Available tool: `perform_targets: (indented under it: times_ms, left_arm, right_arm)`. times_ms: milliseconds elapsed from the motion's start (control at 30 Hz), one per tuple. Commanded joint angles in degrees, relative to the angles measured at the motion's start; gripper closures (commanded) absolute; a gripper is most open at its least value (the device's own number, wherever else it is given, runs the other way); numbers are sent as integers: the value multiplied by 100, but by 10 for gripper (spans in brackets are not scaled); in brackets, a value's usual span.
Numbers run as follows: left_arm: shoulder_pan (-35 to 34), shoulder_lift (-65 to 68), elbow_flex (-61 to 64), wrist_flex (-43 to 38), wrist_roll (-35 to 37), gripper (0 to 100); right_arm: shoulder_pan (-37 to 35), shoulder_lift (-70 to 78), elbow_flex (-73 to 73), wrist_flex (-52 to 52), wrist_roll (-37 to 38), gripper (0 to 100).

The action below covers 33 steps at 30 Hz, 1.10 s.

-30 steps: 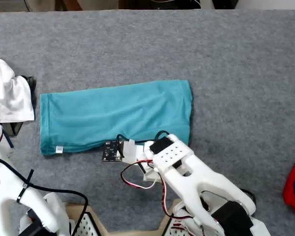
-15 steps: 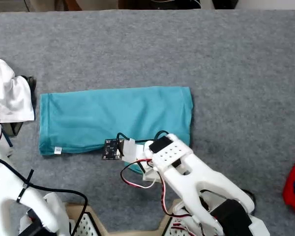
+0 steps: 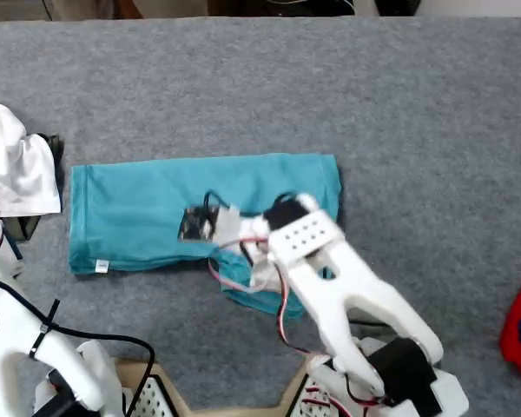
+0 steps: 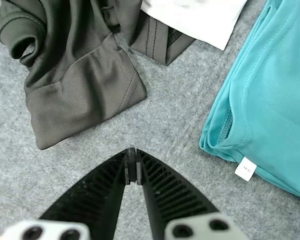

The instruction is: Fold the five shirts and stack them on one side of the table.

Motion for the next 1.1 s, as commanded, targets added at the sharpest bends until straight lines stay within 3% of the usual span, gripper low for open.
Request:
perform_targets:
  times_ms: [0,233,633,900,967,1067]
  left_arm:
    - [-53,-163,-299,-26,-44,981]
    - [-62,-171,-299,-26,-114,981]
    - [-70,-171,-299,-26,-246,981]
    - [-70,-171,-299,-26,-246,981]
    - [-70,-171,-299,-26,-246,981]
    - [-70,-171,-299,-26,-246,981]
  right_arm:
    - [251,286,-901,343,176,994]
    - [725,1736,-2668,686,545,994]
    - [875,4558,-6897,2145,1275,994]
    - [1209,5455,-8435,2637,1284,988]
    - [1174,5455,-8532,2778,1407,948]
    - [1077,5446,-8497,2884,1609,807]
